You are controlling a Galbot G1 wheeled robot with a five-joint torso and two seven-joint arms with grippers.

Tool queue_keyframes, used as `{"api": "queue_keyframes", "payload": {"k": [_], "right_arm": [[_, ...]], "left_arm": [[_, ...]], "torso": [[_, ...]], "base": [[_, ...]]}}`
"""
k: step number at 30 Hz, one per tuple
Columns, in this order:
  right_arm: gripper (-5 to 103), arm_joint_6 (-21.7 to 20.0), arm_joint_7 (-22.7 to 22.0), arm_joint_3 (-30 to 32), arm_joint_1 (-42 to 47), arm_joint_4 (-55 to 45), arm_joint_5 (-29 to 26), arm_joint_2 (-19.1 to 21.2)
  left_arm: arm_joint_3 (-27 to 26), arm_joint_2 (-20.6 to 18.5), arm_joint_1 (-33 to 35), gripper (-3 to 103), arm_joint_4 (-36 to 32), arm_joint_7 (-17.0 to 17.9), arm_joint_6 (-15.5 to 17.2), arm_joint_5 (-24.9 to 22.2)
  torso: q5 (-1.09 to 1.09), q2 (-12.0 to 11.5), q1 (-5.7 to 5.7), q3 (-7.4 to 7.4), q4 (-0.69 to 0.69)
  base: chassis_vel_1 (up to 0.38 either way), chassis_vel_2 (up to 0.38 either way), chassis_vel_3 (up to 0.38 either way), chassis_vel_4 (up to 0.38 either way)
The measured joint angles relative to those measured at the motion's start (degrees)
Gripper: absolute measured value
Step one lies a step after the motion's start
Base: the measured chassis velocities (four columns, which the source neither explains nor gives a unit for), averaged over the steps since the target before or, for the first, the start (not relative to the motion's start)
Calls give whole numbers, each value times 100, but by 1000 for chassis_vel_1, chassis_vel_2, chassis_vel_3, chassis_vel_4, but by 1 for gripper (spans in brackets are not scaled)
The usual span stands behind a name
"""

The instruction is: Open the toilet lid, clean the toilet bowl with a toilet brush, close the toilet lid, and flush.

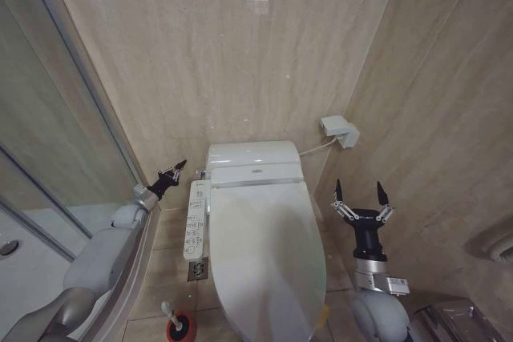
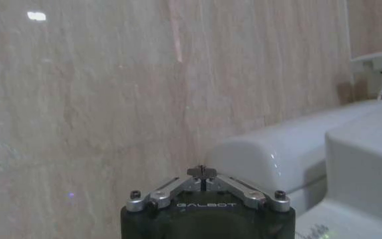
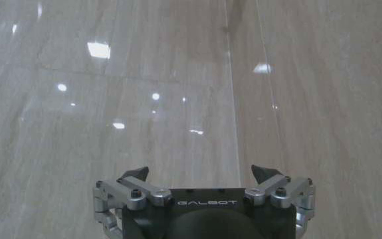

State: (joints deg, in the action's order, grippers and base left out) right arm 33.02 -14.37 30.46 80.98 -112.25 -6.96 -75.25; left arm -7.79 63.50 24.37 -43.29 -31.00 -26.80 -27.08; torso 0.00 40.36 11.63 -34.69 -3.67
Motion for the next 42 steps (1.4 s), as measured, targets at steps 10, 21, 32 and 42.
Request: {"api": "queue_keyframes", "payload": {"k": [10,21,32,42], "right_arm": [[100,19,7,-2,37,-21,2,-30],[100,32,11,13,46,-19,10,-73],[100,42,10,23,54,-19,19,-117],[100,41,10,20,28,14,22,-118]], "left_arm": [[254,226,-396,0,716,-503,-92,157],[329,298,-792,0,1302,-920,-98,398],[393,302,-887,0,1547,-1108,-97,596],[429,335,-918,0,1673,-1119,-95,667]], "torso": [[-1,0,0,0,-1],[-1,0,0,0,1],[0,0,0,0,0],[1,0,0,1,2]], "base": [[0,0,0,0],[0,0,0,0],[0,0,0,0],[0,0,0,0]]}}
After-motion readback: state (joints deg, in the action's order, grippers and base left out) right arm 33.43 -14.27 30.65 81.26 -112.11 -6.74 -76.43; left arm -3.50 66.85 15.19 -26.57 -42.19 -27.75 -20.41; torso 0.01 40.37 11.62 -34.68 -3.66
